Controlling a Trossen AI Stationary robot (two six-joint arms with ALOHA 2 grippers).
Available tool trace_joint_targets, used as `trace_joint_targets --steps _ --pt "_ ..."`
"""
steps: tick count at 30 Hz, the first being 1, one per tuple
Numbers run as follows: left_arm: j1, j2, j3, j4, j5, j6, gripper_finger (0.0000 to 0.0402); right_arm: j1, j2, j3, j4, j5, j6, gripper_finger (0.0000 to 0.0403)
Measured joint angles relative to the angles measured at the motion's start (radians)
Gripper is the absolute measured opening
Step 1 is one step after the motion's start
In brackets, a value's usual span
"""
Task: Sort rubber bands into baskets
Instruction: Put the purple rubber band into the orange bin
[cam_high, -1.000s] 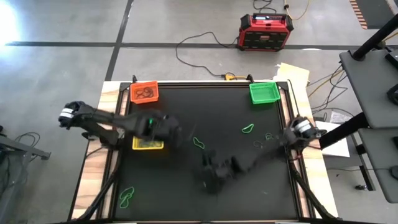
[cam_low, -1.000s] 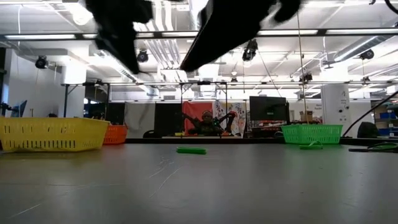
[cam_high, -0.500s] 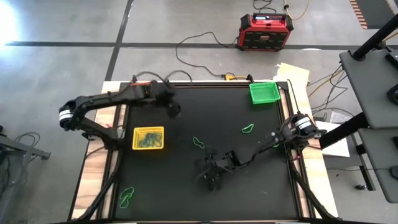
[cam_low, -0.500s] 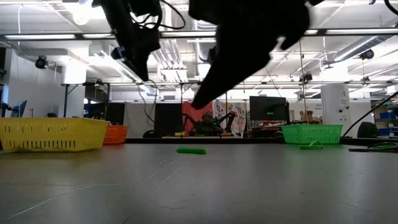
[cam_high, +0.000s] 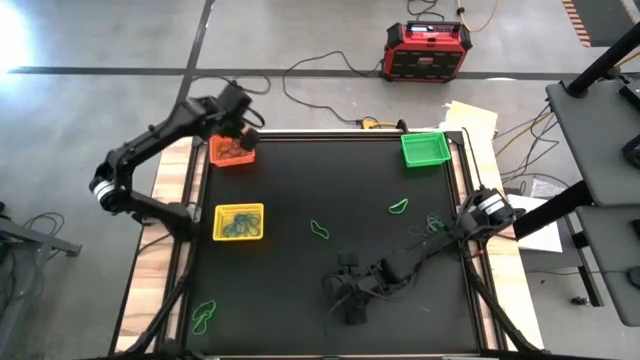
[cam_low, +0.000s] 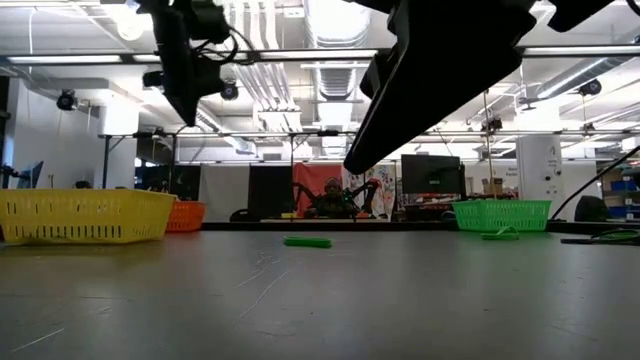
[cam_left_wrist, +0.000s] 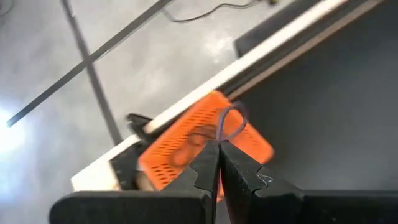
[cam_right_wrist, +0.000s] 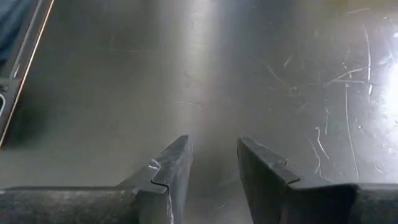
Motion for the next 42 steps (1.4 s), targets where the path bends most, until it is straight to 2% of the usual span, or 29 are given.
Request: trace_joint_targets --steps 6,10,15,20,26,32,42 --pt "0.162 0.031 -0.034 0.047 0.008 0.066 0.0000 0.012 0.000 0.000 -0.001 0.003 0.025 0.0118" --pt "0.227 0.063 -0.066 0.067 0.066 0.053 0.0000 0.009 0.000 0.000 -0.001 0.004 0.010 0.0120" --pt "0.232 0.074 -0.128 0.090 0.111 0.074 0.0000 -0.013 0.000 0.000 -0.001 0.006 -0.034 0.0118" --pt "0.240 0.083 -0.187 0.127 0.112 0.093 0.0000 -0.032 0.000 0.000 -0.002 0.008 -0.006 0.0110" --pt "0.252 0.116 -0.213 0.177 0.169 0.098 0.0000 -0.031 0.000 0.000 -0.003 0.004 0.007 0.0107" --pt "0.264 0.200 -0.214 0.170 0.264 0.097 0.0000 -0.031 0.000 0.000 -0.002 0.007 0.051 0.0109" --pt "0.269 0.345 -0.215 0.201 0.264 0.073 0.0001 -0.031 0.000 0.000 -0.003 0.008 0.045 0.0121"
